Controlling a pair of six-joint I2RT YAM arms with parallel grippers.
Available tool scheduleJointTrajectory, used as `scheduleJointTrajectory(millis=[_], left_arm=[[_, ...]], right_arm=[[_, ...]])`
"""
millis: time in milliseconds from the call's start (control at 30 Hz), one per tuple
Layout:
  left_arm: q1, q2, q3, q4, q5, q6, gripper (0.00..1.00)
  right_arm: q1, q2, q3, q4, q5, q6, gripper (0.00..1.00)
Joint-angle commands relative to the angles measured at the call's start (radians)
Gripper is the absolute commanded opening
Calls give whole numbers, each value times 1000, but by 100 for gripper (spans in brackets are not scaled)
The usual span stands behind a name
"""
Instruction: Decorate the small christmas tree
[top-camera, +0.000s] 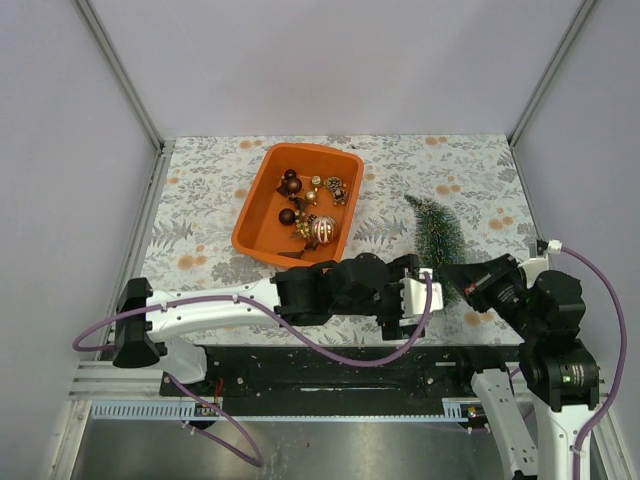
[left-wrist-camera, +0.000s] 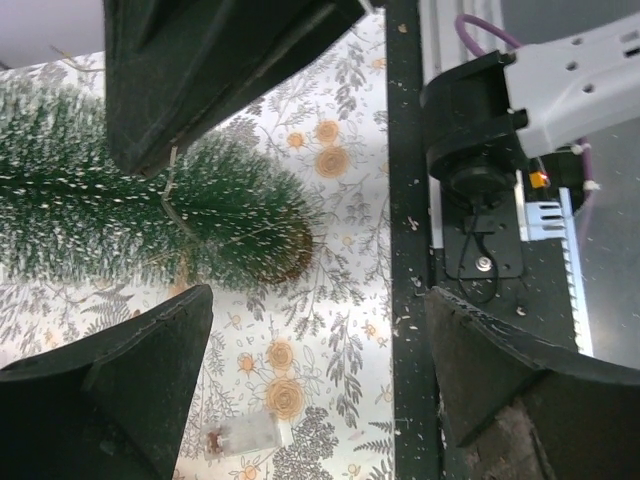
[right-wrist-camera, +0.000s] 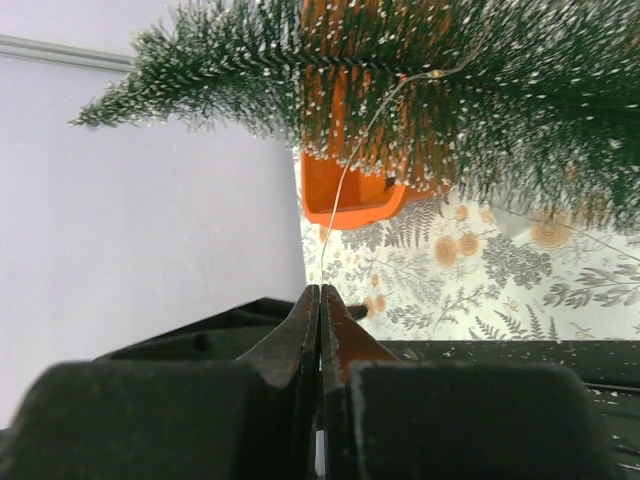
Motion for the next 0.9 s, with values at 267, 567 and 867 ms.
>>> scheduleJointTrajectory(millis=[267, 567, 867], left_arm=[[-3, 28, 71, 145, -201, -34, 61], [-3, 28, 59, 131, -161, -2, 17], [17, -5, 6, 127, -193, 38, 0]], right_arm=[[2, -62, -18, 69, -57, 82, 0], [4, -66, -24, 72, -57, 82, 0], [2, -63, -23, 82, -72, 50, 24]])
